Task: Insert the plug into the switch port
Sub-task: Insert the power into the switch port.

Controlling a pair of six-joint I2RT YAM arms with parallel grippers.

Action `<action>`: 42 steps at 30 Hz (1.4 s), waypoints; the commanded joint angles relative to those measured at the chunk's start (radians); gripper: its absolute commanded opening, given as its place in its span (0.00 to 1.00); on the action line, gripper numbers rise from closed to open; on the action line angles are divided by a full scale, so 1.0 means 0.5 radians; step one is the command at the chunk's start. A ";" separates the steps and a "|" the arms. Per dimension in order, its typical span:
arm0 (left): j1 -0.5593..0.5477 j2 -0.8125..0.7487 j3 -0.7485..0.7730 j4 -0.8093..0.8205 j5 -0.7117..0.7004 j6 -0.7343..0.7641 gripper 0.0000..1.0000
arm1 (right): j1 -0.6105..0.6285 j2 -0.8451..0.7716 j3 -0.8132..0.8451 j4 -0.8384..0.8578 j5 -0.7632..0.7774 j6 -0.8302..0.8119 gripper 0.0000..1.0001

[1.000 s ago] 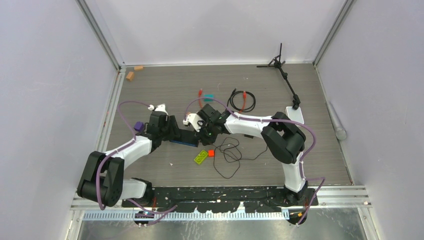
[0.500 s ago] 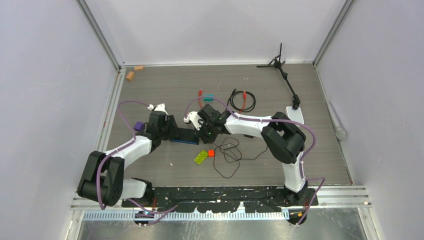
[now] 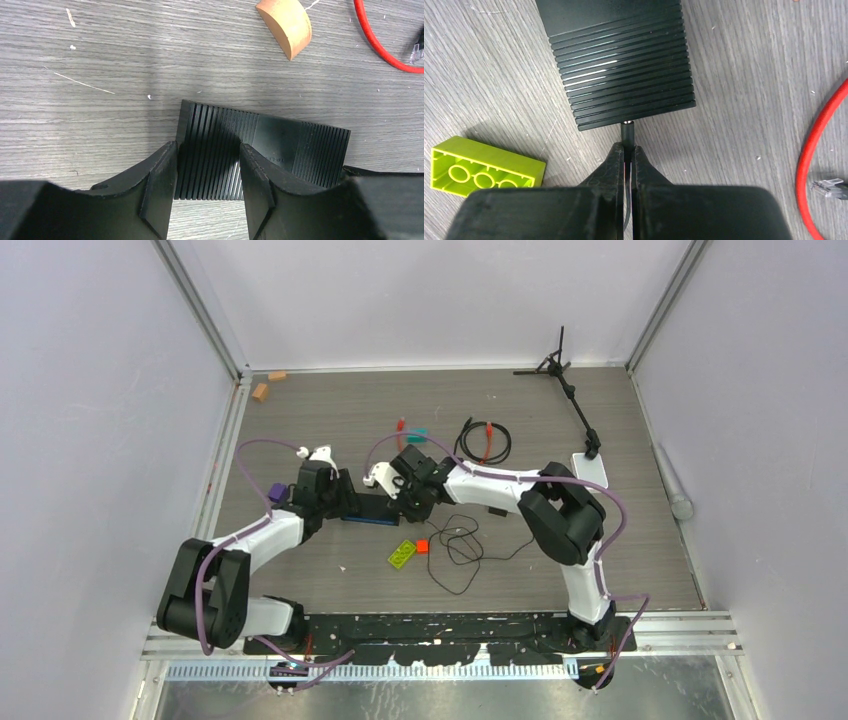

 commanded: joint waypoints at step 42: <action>-0.066 0.048 0.055 0.018 0.189 0.019 0.47 | 0.155 0.110 0.372 0.407 0.002 -0.039 0.00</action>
